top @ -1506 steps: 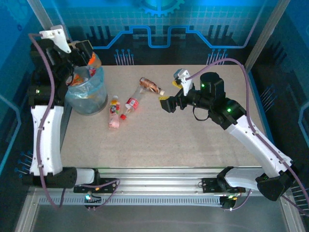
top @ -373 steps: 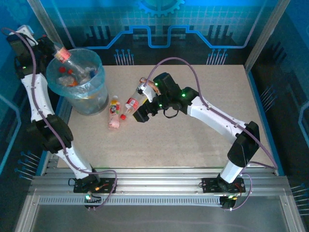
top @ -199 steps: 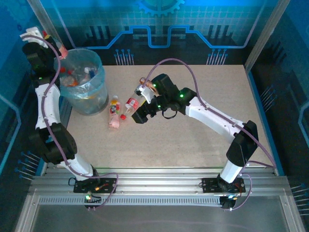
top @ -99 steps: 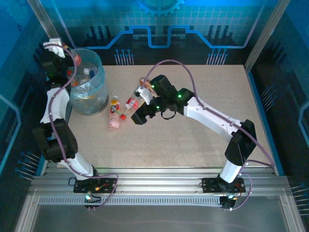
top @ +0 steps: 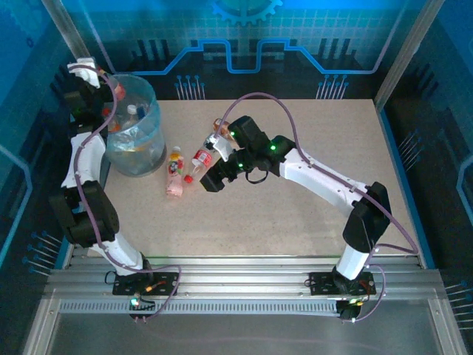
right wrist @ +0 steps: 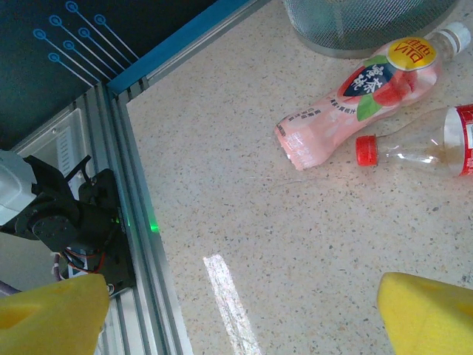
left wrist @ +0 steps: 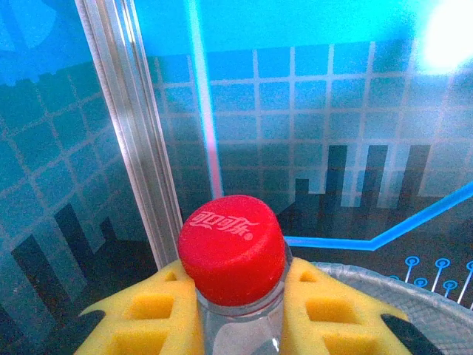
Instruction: Put the plastic bottles in the bin
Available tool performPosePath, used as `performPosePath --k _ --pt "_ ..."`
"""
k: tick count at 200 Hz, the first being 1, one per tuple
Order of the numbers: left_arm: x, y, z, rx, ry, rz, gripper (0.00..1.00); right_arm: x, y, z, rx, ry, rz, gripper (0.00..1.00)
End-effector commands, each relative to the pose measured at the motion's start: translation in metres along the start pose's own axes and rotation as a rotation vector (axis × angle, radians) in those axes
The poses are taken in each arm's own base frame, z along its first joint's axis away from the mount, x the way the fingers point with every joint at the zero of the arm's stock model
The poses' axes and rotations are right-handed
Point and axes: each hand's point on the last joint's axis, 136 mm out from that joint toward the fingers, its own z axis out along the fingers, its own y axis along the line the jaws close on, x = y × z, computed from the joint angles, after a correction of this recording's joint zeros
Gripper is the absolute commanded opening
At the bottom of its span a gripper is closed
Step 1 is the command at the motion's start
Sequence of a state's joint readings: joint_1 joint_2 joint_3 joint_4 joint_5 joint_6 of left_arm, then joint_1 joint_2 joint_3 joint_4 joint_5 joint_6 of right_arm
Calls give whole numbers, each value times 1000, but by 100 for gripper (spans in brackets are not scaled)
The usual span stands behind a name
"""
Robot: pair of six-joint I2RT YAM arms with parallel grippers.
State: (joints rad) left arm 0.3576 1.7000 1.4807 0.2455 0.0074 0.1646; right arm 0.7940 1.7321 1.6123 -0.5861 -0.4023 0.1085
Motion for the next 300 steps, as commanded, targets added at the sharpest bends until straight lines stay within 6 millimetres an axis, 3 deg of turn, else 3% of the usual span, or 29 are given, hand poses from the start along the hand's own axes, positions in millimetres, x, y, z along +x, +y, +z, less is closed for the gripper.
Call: performPosePath --k 1,36,116,153,214,237,262,300 --pt "145 -11 -1 47 468 35 0 -3 11 1 -29 9 -18 95" --pt "167 -27 -4 63 537 111 0 -1 11 1 -29 12 -22 95" --pt "226 -19 -16 23 748 65 0 7 10 5 -38 30 -21 95" --pt "228 -18 -20 31 754 32 0 8 10 6 -42 33 -18 95" --pt "149 -13 -10 4 624 -21 0 7 13 5 -51 30 -13 94" --pt "109 -10 -14 -15 552 -55 20 6 14 4 -54 27 -12 94" --pt "66 -8 -23 -27 466 -91 58 5 14 0 -43 23 -13 94" --pt "15 -2 -42 -51 370 -107 66 5 11 -4 -8 23 0 94"
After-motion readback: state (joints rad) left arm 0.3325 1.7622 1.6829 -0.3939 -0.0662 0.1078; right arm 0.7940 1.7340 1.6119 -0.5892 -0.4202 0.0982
